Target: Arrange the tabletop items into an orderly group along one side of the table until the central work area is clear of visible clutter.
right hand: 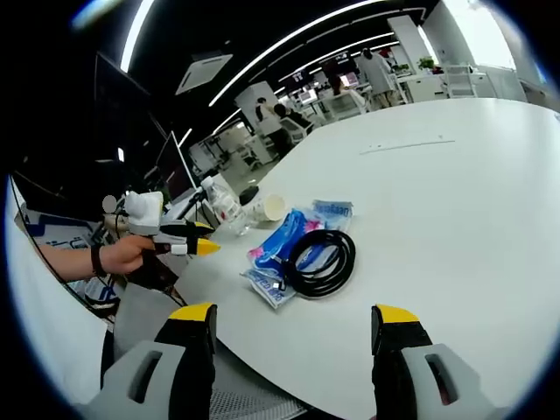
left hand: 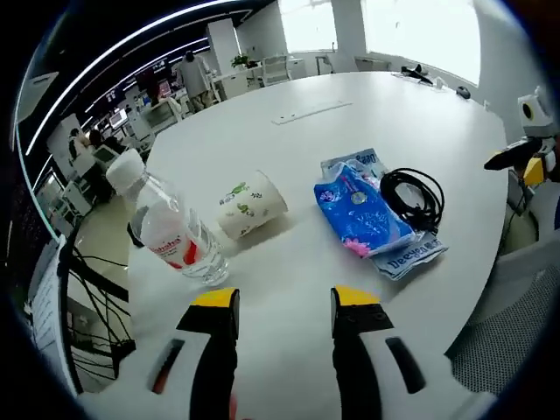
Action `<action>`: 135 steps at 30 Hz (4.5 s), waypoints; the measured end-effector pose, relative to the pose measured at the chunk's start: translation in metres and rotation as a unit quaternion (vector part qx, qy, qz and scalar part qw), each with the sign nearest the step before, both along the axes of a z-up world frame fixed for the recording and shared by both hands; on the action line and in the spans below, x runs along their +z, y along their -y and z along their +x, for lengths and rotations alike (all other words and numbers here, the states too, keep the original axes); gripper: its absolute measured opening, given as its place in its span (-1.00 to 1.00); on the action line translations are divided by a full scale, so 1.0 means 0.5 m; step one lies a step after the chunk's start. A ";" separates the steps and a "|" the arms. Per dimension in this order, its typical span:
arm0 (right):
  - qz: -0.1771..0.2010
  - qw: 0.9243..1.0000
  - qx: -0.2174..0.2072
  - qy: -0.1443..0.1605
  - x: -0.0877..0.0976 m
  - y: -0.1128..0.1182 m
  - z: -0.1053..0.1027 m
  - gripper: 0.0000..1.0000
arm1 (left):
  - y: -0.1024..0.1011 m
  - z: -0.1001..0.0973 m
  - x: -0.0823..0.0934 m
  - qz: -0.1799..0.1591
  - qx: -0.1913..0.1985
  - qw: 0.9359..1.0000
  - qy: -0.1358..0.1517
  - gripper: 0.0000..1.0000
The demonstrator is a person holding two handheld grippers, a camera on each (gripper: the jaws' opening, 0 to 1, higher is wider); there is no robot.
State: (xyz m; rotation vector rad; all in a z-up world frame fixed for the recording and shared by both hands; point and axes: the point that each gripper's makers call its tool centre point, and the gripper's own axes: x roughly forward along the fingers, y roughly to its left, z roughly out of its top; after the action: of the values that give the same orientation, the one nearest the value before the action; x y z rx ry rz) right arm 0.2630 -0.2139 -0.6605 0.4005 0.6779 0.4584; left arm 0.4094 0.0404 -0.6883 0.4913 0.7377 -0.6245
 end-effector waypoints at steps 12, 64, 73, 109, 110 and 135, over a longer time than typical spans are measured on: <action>-0.001 1.000 -0.005 0.006 0.008 0.012 0.005 0.47 | 0.041 0.035 -0.002 0.066 -0.058 0.996 0.026 -0.20; 0.011 1.000 -0.003 -0.017 -0.014 0.026 -0.024 0.48 | 0.103 0.199 -0.056 0.288 -0.232 0.928 0.041 0.03; 0.012 1.000 -0.002 -0.026 -0.021 0.032 -0.035 0.47 | 0.107 0.219 -0.092 0.325 -0.247 0.913 0.011 0.16; 0.004 0.999 0.023 -0.028 -0.013 -0.001 -0.041 0.44 | 0.128 0.143 -0.119 0.302 -0.265 0.915 -0.030 -0.19; 0.004 0.999 0.023 -0.027 -0.012 -0.001 -0.041 0.44 | 0.129 0.140 -0.120 0.300 -0.264 0.916 -0.032 -0.19; 0.004 1.000 0.024 -0.015 -0.003 -0.011 -0.063 0.44 | 0.080 0.039 -0.126 0.282 -0.235 0.928 -0.070 -0.17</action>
State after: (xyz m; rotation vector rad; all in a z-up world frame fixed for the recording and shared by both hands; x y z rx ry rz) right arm 0.2316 -0.2082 -0.6620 0.4002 0.7152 0.5023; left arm 0.4291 0.0005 -0.7514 1.1891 0.9483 -0.9008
